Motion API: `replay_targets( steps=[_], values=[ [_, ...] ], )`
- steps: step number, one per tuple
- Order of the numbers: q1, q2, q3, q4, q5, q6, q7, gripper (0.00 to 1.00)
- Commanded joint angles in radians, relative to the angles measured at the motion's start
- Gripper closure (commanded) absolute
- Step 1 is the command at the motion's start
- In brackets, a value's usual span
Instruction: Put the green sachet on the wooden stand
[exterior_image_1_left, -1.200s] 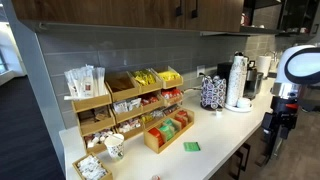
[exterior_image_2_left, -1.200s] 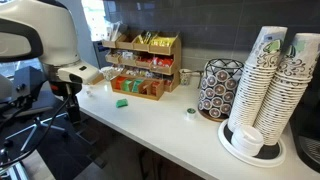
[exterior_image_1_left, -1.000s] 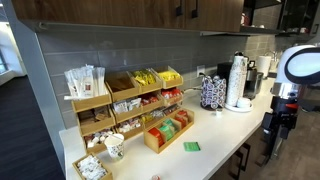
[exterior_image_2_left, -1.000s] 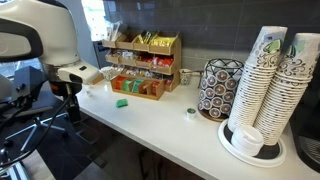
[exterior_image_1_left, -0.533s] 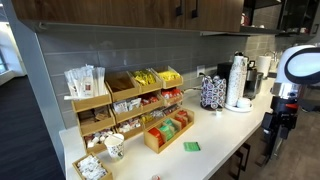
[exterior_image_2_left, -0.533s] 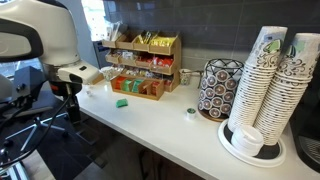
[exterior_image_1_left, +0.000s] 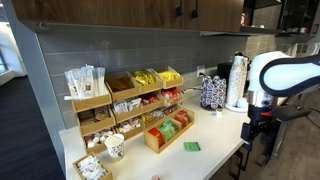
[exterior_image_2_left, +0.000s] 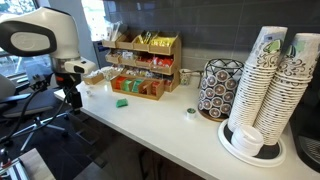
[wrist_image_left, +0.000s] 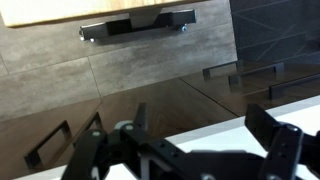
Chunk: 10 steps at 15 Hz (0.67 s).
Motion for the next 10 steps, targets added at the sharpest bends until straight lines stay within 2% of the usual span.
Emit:
replay_targets(
  steps=[1,3,6,7,10],
  values=[
    [0.069,0.170,0.122,0.090,0.042,0.131,0.133,0.00],
    [0.083,0.249,0.173,0.146,0.027,0.198,0.213,0.00],
    [0.086,0.338,0.216,0.223,0.009,0.231,0.317,0.00],
    [0.097,0.263,0.193,0.166,0.016,0.223,0.268,0.00],
    [0.098,0.327,0.202,0.217,0.014,0.226,0.299,0.00]
  ],
)
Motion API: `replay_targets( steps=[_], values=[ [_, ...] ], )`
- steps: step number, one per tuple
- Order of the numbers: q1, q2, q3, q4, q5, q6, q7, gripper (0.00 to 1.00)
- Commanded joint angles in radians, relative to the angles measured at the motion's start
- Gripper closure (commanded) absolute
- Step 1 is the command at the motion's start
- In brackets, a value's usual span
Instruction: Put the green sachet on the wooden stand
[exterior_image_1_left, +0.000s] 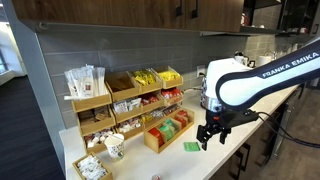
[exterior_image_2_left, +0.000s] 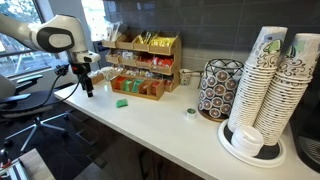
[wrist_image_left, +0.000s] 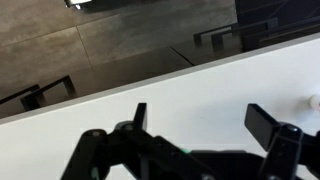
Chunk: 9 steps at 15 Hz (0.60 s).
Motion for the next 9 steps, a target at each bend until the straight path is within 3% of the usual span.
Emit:
replay_targets(
  steps=[1,6,9],
  values=[
    [0.012,0.007,-0.013,0.005,-0.005,-0.001,0.004,0.00],
    [0.012,0.009,-0.013,0.008,-0.005,-0.001,0.005,0.00],
    [0.007,0.065,0.008,0.022,-0.016,0.095,0.061,0.00]
  ],
)
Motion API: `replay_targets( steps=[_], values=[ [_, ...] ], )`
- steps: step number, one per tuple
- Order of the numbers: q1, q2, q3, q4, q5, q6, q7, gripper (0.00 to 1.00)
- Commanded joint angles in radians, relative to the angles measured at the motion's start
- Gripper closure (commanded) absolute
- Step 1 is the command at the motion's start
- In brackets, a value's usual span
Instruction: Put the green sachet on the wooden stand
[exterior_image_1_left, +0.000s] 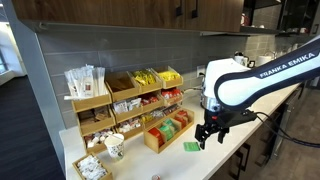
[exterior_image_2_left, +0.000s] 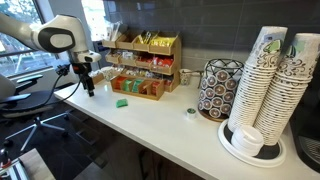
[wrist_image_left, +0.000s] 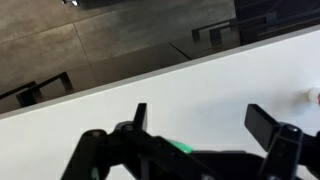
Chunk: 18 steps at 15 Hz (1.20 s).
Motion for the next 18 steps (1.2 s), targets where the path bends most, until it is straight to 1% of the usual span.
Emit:
replay_targets(
  steps=[1,5,7,9,12,14,18],
  values=[
    [0.004,0.076,0.013,0.021,-0.025,0.110,0.073,0.00],
    [-0.004,0.182,0.027,0.053,-0.088,0.244,0.147,0.00],
    [-0.020,0.239,0.040,0.074,-0.205,0.317,0.265,0.00],
    [-0.012,0.295,0.027,0.111,-0.295,0.322,0.344,0.00],
    [0.015,0.364,0.000,0.165,-0.383,0.295,0.424,0.00],
    [0.030,0.407,-0.018,0.198,-0.412,0.284,0.453,0.00],
    [0.062,0.487,-0.060,0.258,-0.411,0.282,0.470,0.00]
  ],
)
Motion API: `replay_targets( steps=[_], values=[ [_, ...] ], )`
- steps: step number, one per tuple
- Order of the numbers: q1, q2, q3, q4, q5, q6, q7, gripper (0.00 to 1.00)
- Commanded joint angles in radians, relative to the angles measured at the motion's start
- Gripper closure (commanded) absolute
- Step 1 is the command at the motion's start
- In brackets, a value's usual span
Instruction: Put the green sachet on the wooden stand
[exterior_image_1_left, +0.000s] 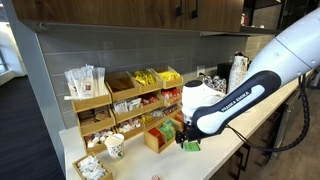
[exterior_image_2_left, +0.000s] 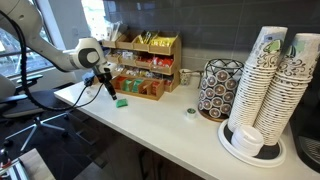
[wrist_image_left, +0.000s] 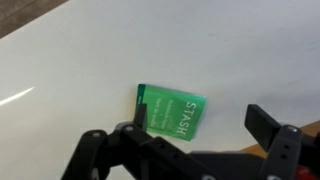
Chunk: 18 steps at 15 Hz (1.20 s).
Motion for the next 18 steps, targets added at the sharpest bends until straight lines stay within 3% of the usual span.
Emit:
replay_targets(
  steps=[1,8,16,18],
  values=[
    [0.046,0.081,-0.052,0.073,-0.023,-0.033,0.046,0.00],
    [0.085,0.146,-0.111,0.125,0.010,-0.062,0.069,0.00],
    [0.077,0.169,-0.128,0.129,0.081,-0.071,0.052,0.00],
    [0.072,0.174,-0.128,0.127,0.113,-0.061,0.042,0.08]
  ],
)
